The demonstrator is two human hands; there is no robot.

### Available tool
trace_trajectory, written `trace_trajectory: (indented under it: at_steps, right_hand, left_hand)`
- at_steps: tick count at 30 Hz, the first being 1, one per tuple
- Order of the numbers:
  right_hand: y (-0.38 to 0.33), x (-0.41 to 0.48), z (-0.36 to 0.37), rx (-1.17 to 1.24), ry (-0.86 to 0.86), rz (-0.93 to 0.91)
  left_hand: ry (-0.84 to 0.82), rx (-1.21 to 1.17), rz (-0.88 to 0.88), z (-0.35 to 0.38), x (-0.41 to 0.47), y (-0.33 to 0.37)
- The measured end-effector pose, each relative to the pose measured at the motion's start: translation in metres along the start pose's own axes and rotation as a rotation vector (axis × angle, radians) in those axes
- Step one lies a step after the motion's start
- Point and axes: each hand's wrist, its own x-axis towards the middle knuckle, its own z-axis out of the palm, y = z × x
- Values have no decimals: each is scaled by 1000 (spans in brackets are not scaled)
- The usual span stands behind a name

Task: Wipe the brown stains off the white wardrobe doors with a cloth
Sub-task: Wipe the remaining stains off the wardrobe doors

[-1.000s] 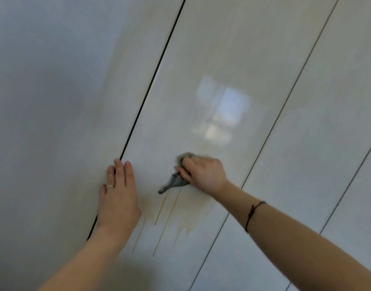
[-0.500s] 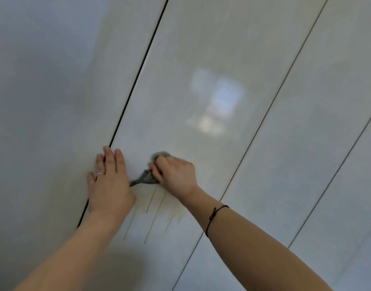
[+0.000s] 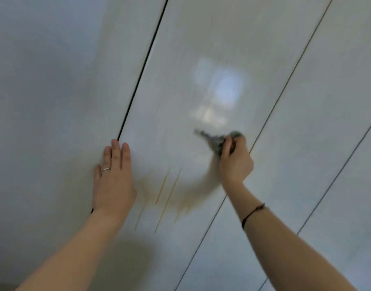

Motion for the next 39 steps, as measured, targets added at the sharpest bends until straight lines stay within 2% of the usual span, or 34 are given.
trace_trajectory:
  at_steps: [1,2,4,5,7,9,12,16,18,19,21,24,27,29,31,33,36,39]
  right_hand:
    - [-7,-27,5,20,-92,-72]
    - [-20,-50,9,24,-189,-219]
    - [-47,-73,24,10,-291,-612]
    - [-60,-64,30,-1,-270,-757]
    - [-79,-27,35,-42,-128,-825]
    - [-75,16,29,-50,-17,-621]
    - [-40,35,11,22,13,-152]
    - [-10,-41,7,107,19,318]
    - [-25,-92,17,151,-36,416]
    - [-41,-113,23,184,-88,422]
    - [-78,-134,31,233,-210,305]
    - [-100,-119,28,257,-283,158]
    - [-76,-88,26,208,-155,142]
    - [-44,-80,23,186,-56,245]
    - [-7,-95,20,149,-33,318]
    - [20,-130,16,123,-119,295]
    - [32,-178,9,106,-334,153]
    - [13,-157,11,124,-348,78]
  left_hand:
    - [0,5,4,1,0,-1]
    - [0,-6,3,1,0,-1]
    - [5,-35,5,3,0,-1]
    - [12,-48,5,4,0,0]
    - [25,-61,8,8,2,2]
    - [38,-61,3,12,1,4]
    - [41,-77,14,12,2,4]
    - [33,-72,48,7,1,-6]
    - [26,-63,64,7,0,-10]
    - [23,-66,70,7,1,-11]
    - [24,-104,62,7,3,-12]
    - [34,-128,53,12,2,-9]
    - [31,-136,44,15,3,-7]
    - [19,-138,45,15,4,-7]
    - [4,-132,56,13,4,-8]
    - [-6,-131,64,10,3,-9]
    - [-28,-126,62,5,2,-8]
    - [-43,-135,55,2,2,-7]
